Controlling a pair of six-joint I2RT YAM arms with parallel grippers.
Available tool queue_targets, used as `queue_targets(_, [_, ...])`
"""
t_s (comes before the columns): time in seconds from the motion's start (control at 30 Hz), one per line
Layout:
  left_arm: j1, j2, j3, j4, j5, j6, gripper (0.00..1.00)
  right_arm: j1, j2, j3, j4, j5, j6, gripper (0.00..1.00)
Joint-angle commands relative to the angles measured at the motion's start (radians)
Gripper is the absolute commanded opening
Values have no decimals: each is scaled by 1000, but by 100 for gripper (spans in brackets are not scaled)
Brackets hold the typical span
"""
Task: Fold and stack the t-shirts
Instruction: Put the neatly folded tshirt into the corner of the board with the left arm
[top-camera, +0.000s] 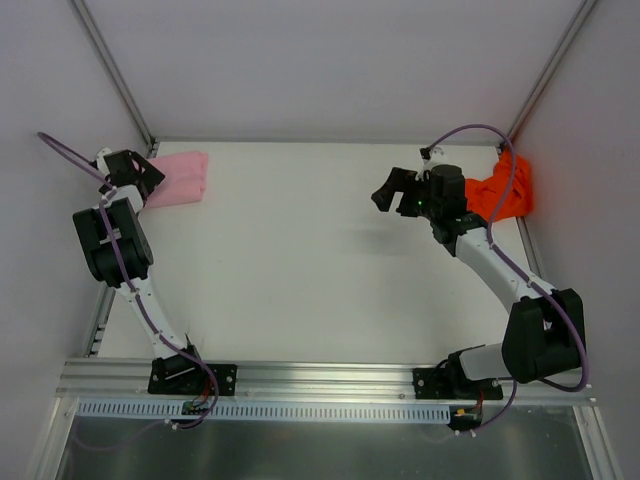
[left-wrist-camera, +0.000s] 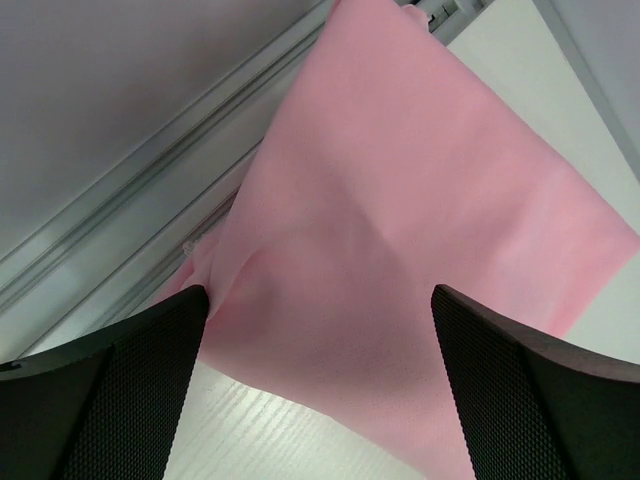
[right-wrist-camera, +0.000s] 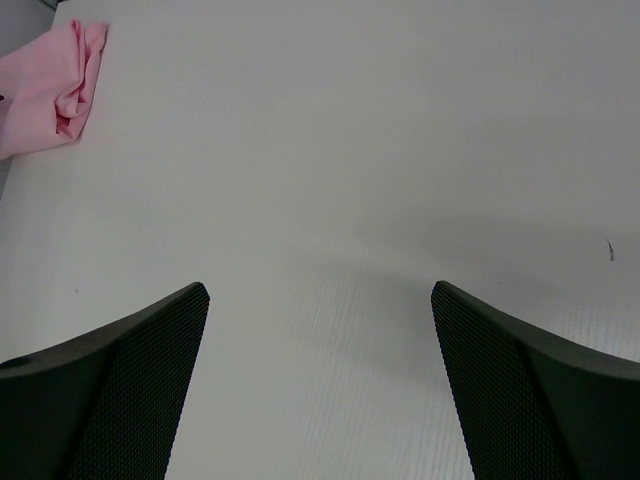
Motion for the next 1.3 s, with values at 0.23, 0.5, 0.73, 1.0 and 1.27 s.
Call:
queue_targets(0.23, [12,-48,-19,-37,-172,-158,82,1,-51,12,33,-6,10,96])
queue_targets(0.5, [14,-74,-7,-29,-339,-99,86,3,-52,13,33,8,4,97])
queue_targets(0.73, [12,-74,-3,6,-280,-28,84,1,-41,32,29,-4,5,96])
queue_targets(1.0, [12,-291,-343,380,-43,84,96,3,-50,44,21,-59,17,97])
queue_targets(1.27, [11,-535,-483,328,270,163,98,3,-165,-45,-17,-20,47,97])
